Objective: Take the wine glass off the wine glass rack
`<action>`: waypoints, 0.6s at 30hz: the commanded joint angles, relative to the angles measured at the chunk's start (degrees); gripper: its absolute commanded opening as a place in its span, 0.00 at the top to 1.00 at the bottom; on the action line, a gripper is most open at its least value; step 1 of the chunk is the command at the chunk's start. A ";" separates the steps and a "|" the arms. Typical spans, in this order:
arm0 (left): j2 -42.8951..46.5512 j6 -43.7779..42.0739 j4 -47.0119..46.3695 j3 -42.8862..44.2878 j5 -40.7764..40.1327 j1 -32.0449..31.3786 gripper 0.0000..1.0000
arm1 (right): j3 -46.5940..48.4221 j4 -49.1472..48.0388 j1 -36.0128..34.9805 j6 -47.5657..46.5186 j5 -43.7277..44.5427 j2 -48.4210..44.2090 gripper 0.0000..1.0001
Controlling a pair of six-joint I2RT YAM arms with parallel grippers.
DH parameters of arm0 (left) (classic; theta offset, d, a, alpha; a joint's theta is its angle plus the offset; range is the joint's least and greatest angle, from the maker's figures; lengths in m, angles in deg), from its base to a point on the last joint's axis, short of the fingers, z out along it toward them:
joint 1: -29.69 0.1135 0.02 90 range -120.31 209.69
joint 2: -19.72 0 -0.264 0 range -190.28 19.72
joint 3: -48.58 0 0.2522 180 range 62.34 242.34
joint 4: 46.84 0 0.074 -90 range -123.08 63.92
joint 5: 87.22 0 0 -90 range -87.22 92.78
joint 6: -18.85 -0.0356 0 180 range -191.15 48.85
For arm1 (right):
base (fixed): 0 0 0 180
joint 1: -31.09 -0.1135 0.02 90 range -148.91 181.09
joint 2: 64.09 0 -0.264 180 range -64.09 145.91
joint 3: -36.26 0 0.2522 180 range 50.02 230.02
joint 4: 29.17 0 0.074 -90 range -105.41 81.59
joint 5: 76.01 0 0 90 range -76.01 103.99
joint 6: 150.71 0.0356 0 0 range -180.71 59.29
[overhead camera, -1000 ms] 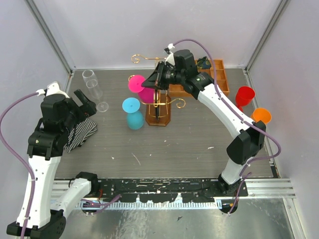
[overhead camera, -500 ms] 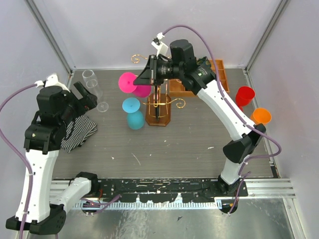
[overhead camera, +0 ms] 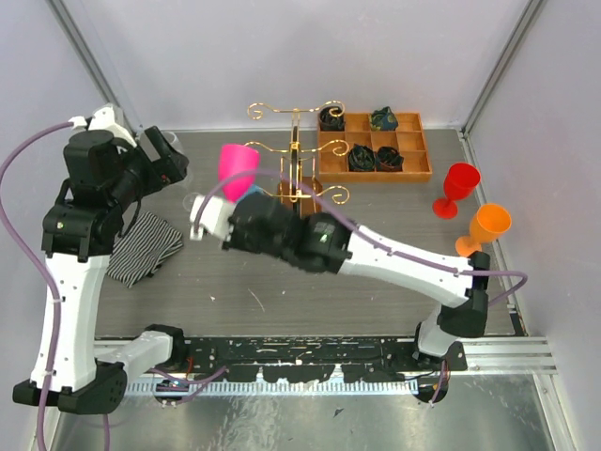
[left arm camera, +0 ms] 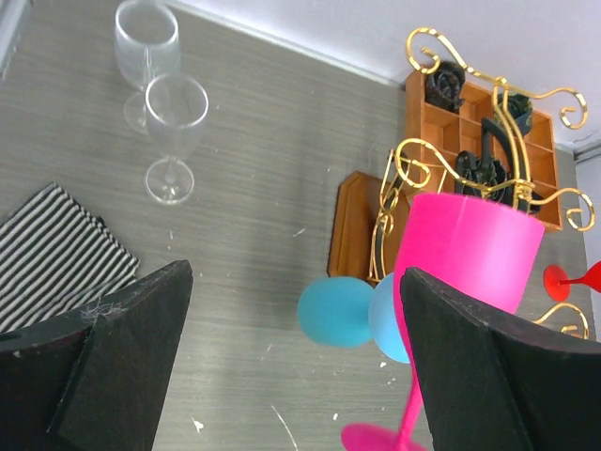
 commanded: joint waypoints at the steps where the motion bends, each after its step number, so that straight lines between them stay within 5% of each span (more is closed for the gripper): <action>1: 1.51 -5.96 -2.28 4.51 0.91 0.08 0.01 | -9.70 -15.07 -3.24 -29.12 31.71 -3.41 0.99; 11: 2.00 -9.71 -4.16 5.13 11.49 0.07 0.02 | -25.26 -40.09 -8.52 -49.95 37.20 -7.51 0.99; 18: 1.78 -10.40 -4.32 5.79 13.64 0.09 0.01 | -25.24 -42.22 -11.58 -52.17 37.03 -6.96 0.99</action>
